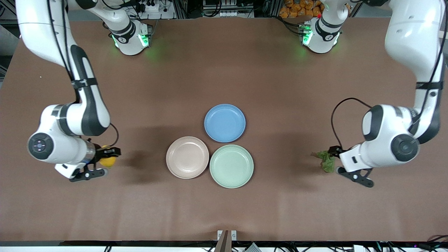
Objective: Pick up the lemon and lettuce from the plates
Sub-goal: 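Carry the lemon away with the right gripper while the left gripper drops lettuce, then lower the lemon onto the table and open the right gripper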
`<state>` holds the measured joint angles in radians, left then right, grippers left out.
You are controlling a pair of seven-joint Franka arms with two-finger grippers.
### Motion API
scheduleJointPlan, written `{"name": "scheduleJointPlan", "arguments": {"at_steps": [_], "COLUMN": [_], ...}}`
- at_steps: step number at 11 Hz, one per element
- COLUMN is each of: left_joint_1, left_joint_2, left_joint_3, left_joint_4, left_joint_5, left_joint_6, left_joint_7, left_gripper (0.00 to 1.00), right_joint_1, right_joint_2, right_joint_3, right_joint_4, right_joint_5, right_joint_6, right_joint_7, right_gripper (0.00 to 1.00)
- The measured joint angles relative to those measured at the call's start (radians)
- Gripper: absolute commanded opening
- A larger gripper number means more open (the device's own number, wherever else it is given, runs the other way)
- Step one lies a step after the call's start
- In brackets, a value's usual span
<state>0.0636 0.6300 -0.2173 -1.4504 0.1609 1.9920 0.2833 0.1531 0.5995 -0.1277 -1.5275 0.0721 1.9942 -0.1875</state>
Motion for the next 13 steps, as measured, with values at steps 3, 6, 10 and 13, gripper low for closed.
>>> {"name": "scheduleJointPlan", "arguments": {"at_steps": [3,6,10,13], "left_joint_1": [0.0,-0.003,0.019,0.059], "left_joint_2": [-0.111,-0.23,-0.377,-0.431], "left_joint_3": [-0.007,-0.018,-0.011,-0.008], "left_joint_4": [0.018,0.03,0.031,0.029], "left_joint_5": [0.126,0.13,0.016,-0.06], "left_joint_6": [-0.004,-0.123,-0.227,-0.281], "left_joint_7": [0.0,-0.077,-0.21,-0.281], "left_gripper": [1.0,1.0,1.0,1.0], "right_joint_1": [-0.079,-0.144,-0.163,-0.164], "right_joint_2": [-0.017,-0.021,-0.021,-0.012], "right_joint_3": [0.0,0.0,0.001,0.002], "right_joint_4": [-0.055,-0.135,-0.256,-0.281], "right_joint_5": [-0.016,-0.016,-0.016,-0.016], "right_joint_6": [0.017,0.095,0.218,0.261], "right_joint_7": [-0.11,-0.184,-0.193,-0.193], "right_gripper": [0.35,0.35,0.35,0.35]}}
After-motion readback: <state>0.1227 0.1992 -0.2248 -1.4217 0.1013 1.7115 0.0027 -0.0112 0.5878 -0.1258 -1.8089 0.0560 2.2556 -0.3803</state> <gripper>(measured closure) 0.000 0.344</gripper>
